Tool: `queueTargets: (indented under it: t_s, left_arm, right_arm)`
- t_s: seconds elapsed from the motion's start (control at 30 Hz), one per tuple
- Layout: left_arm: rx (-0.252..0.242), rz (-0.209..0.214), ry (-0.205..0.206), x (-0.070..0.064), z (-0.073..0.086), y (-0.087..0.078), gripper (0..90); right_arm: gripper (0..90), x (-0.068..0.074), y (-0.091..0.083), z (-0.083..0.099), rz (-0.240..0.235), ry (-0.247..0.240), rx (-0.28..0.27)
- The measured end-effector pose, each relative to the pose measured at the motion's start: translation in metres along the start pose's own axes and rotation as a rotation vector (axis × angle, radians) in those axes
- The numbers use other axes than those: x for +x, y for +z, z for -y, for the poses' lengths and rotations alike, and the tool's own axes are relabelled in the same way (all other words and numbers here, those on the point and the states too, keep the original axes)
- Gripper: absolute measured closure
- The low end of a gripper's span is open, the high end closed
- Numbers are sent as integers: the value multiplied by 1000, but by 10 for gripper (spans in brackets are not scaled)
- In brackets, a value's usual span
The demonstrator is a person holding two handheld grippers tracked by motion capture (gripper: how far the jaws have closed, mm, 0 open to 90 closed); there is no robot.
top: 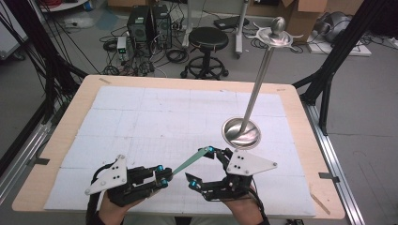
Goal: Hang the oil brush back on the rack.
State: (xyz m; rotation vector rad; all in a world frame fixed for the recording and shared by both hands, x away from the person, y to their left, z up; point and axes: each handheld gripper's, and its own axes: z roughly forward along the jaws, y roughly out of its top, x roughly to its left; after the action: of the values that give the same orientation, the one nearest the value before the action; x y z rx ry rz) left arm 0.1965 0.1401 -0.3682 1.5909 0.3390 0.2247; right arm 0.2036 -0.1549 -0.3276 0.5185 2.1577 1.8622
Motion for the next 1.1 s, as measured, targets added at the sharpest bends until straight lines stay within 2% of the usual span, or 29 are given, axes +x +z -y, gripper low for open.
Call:
queueTargets:
  t_s: [0.17,0.4,0.63,0.9,1.1]
  left_arm:
    - [-1,12,3,0,0,0,819]
    - [14,14,0,0,3,3,819]
    - [38,17,2,-3,5,7,818]
    - [50,25,6,-6,6,10,818]
    - [65,27,9,-7,10,12,818]
  right_arm:
    - [314,3,1,-1,-32,-9,2]
    - [391,2,2,-1,-58,9,-11]
    - [536,2,1,-1,-67,33,-29]
    - [736,0,0,-1,-69,88,-48]
    - [795,0,3,0,-104,151,-44]
